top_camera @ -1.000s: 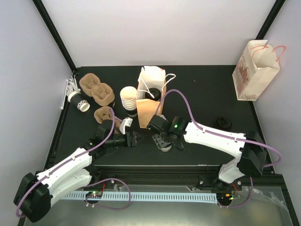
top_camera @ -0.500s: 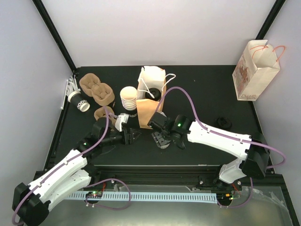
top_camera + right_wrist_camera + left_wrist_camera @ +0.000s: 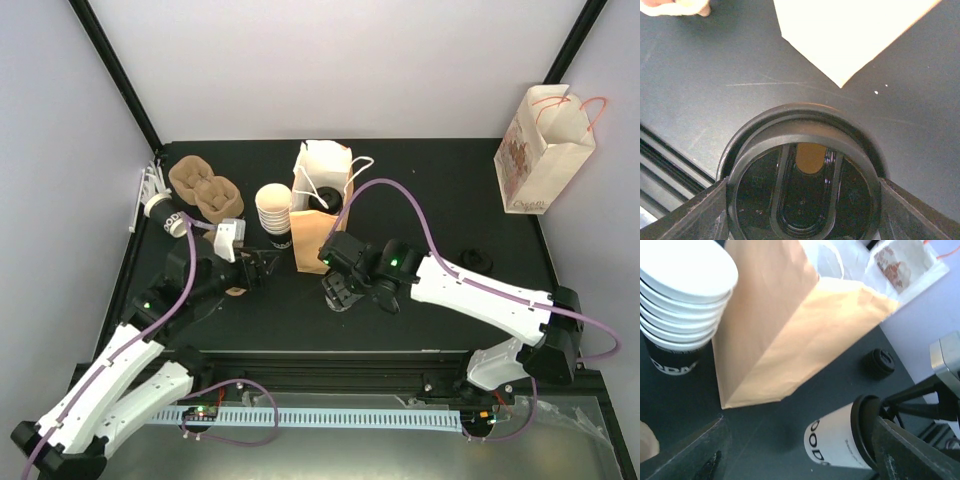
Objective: Pack the takeout coffee
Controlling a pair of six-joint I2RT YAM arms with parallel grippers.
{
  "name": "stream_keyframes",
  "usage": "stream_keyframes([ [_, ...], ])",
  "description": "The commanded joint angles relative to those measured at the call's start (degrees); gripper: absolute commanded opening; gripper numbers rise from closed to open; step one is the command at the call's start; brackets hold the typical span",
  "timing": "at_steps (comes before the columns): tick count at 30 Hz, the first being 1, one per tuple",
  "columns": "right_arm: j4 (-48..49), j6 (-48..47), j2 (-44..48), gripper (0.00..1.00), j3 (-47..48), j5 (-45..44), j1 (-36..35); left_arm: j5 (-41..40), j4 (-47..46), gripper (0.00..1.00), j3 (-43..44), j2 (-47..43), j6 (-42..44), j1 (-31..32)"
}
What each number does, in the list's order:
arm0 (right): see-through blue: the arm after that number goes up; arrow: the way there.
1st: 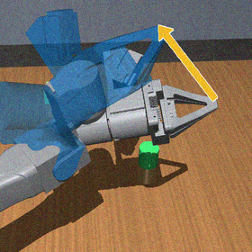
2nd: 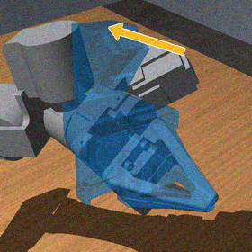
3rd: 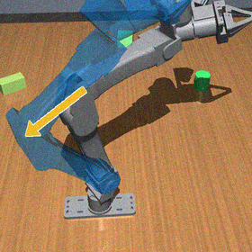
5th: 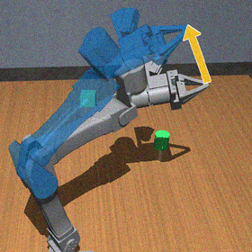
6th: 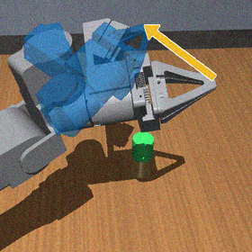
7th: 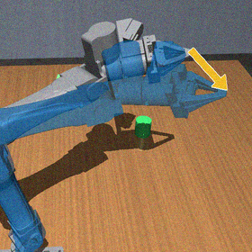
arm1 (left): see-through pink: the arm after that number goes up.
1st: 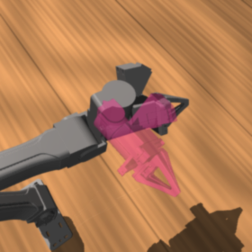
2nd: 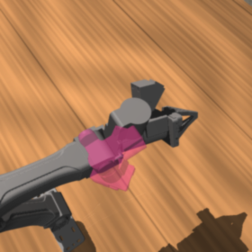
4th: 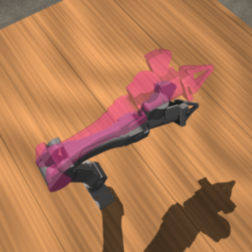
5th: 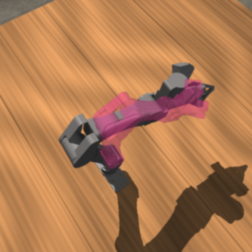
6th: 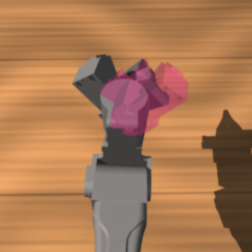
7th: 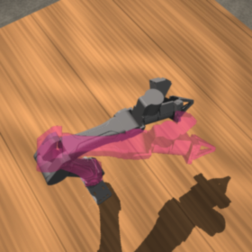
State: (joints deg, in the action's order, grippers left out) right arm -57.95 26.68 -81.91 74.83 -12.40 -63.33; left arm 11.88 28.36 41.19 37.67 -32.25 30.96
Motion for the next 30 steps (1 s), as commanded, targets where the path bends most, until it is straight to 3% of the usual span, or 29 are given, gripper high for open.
stream_keyframes([
  [1, -0.09, -2.57, 2.27, 0.67, 3.19, 1.47, -0.30, -4.33, 7.05, 0.82, 6.22, 1.29, 3.93, -1.77],
  [10, -2.43, -4.53, 2.74, 0.67, 7.79, 1.93, -0.30, -8.01, 12.18, 0.96, 16.37, 4.74, 5.91, -5.53],
  [18, -0.48, -8.21, 7.40, 0.64, 12.51, 6.43, -0.30, -8.02, 11.30, 0.97, 23.35, 8.48, 7.07, -6.70],
  [30, -2.63, -9.83, 7.55, 0.61, 27.58, 1.84, -0.22, -5.25, 11.34, 0.96, 35.61, 22.37, 10.13, -6.72],
])
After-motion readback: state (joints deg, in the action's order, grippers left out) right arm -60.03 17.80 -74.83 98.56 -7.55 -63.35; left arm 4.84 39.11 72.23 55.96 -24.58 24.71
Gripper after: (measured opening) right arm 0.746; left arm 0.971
